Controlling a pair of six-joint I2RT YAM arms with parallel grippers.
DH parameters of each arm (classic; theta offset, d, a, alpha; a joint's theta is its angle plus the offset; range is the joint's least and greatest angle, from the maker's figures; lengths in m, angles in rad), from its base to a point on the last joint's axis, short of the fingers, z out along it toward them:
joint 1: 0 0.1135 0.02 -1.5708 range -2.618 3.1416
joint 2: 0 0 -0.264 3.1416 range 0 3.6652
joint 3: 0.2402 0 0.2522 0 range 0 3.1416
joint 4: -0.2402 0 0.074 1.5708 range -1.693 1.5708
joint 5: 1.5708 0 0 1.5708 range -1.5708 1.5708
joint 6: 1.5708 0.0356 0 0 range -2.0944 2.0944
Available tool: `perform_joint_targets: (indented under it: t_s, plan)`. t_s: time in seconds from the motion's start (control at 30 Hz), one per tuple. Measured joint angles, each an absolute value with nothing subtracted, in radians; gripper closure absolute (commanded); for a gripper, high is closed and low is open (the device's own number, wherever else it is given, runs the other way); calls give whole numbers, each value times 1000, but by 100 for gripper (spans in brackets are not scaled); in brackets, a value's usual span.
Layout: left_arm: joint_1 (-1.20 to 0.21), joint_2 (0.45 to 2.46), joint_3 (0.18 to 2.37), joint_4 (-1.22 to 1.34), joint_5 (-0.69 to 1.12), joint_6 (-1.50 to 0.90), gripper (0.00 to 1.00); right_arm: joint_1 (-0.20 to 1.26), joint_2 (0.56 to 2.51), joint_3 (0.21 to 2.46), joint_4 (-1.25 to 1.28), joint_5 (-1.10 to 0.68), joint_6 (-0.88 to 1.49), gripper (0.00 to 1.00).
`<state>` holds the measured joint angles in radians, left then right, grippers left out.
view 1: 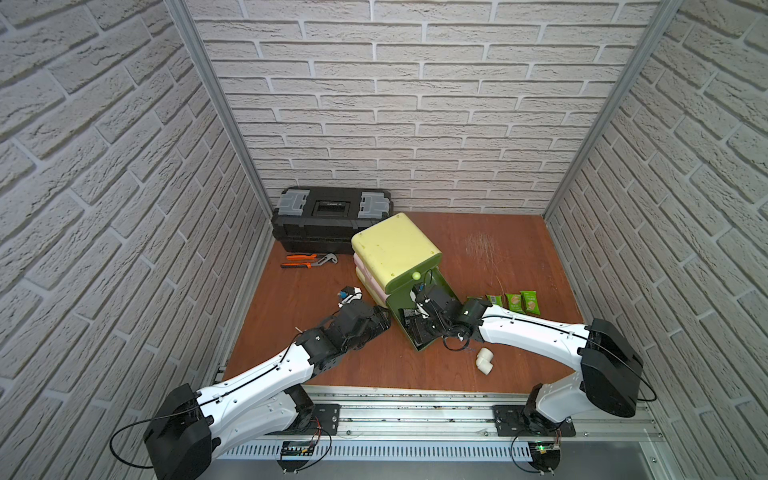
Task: Take the cookies out of the drawer
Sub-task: Pick up the cookie from the drawer.
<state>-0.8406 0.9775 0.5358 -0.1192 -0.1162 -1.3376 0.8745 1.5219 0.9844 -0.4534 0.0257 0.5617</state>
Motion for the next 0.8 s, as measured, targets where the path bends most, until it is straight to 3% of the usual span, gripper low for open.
perform_joint_targets:
  t_s: [0.43, 0.8]
  plan:
    - [-841, 1002, 524, -81, -116, -1360, 45, 875, 1556, 984, -435, 39, 576, 51]
    - [-841, 1002, 516, -81, -122, -1367, 46, 875, 1567, 984, -429, 45, 587, 73]
